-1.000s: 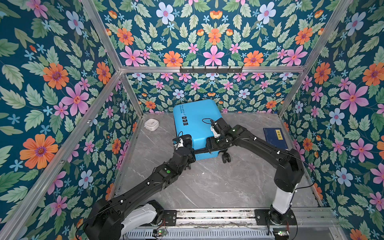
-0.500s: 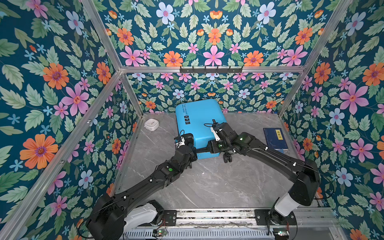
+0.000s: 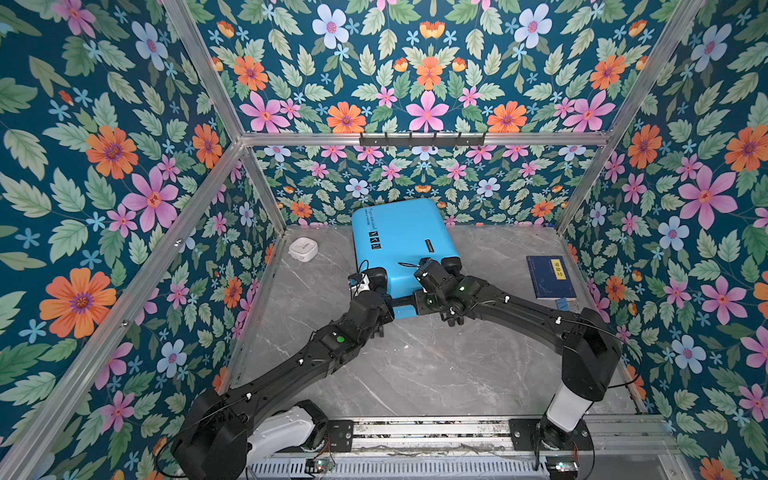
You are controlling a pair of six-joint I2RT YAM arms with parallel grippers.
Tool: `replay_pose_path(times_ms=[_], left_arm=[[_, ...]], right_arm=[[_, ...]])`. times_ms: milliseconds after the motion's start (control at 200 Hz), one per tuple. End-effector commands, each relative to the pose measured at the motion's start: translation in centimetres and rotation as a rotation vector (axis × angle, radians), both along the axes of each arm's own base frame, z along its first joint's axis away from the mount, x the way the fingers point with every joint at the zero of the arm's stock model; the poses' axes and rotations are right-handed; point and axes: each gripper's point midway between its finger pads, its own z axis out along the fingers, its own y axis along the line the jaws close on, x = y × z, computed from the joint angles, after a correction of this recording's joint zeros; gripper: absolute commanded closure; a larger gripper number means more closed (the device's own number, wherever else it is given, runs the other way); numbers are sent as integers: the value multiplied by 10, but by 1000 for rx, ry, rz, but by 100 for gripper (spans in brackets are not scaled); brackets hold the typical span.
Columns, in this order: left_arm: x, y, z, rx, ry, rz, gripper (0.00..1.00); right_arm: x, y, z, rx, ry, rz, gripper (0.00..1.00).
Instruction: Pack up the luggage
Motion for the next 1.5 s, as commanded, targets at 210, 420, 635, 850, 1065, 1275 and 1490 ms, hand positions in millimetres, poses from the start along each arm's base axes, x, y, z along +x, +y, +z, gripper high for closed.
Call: replay_pose_path(times_ms=[210,420,635,850,1065,1275,1490], left_arm=[[12,-14,52,-93,-171,-37,100],[13,-13,56,-91,-181,-31,100],[14,-12,59,-79,-185,-35,100],[14,-11,62,-78,-191,-30,100],[15,-11,60,-74,-190,-32,100],[14,-14,58,-72,-186,-46,100],[13,-14,58,-72,-188,-59,100]], right_arm=[[-2,-7,-18,-39,25,-29,58],[-5,-17,33,33,-100,-40,51],[-9,-53,75,84,-320,-152,38],[-14,-55,78,252,-491,-104,26],[-36,-35,61,495,-415,-64,3],[-45,-18,47,448,-666,-56,21],[-39,-13,41,457,-846,-50,26]])
